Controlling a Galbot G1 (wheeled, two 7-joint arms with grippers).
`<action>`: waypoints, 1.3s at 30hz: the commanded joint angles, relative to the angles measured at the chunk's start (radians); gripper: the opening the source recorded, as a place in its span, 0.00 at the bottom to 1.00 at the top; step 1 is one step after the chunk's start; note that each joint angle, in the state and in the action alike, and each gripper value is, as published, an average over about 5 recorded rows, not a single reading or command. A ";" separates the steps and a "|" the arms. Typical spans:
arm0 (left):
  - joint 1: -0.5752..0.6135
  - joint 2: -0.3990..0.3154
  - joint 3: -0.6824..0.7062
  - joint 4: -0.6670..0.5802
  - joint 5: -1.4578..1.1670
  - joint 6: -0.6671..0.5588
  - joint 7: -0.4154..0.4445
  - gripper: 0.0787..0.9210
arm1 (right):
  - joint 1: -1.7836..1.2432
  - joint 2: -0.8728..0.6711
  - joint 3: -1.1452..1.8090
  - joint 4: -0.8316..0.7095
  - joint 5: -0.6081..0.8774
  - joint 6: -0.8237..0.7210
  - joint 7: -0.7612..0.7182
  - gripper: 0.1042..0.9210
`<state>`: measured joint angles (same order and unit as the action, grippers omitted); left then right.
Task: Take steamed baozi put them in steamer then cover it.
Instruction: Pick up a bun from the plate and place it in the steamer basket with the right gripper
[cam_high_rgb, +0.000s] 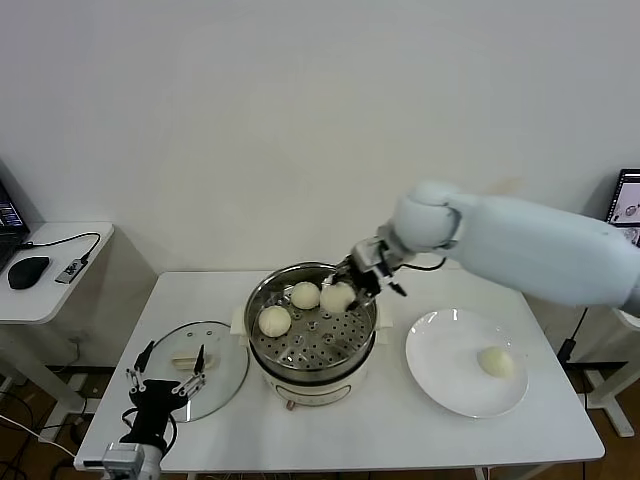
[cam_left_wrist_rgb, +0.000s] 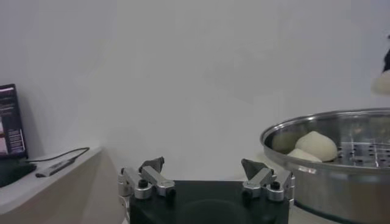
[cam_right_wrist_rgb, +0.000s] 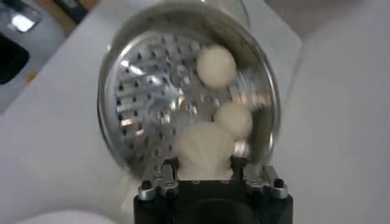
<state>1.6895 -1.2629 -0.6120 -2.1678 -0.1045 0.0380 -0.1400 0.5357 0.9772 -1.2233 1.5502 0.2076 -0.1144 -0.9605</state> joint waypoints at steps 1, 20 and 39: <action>0.002 -0.006 -0.008 -0.002 0.008 -0.002 -0.001 0.88 | -0.042 0.166 -0.067 -0.073 -0.161 0.239 0.015 0.55; 0.005 -0.016 -0.014 0.001 0.006 -0.003 -0.003 0.88 | -0.088 0.182 -0.080 -0.092 -0.269 0.383 0.016 0.55; -0.004 0.010 -0.011 -0.004 0.003 -0.003 -0.005 0.88 | 0.096 -0.116 -0.041 0.036 -0.083 0.146 -0.001 0.88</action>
<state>1.6860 -1.2626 -0.6217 -2.1720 -0.1000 0.0349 -0.1442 0.5479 1.0335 -1.2795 1.5240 0.0051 0.2031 -0.9494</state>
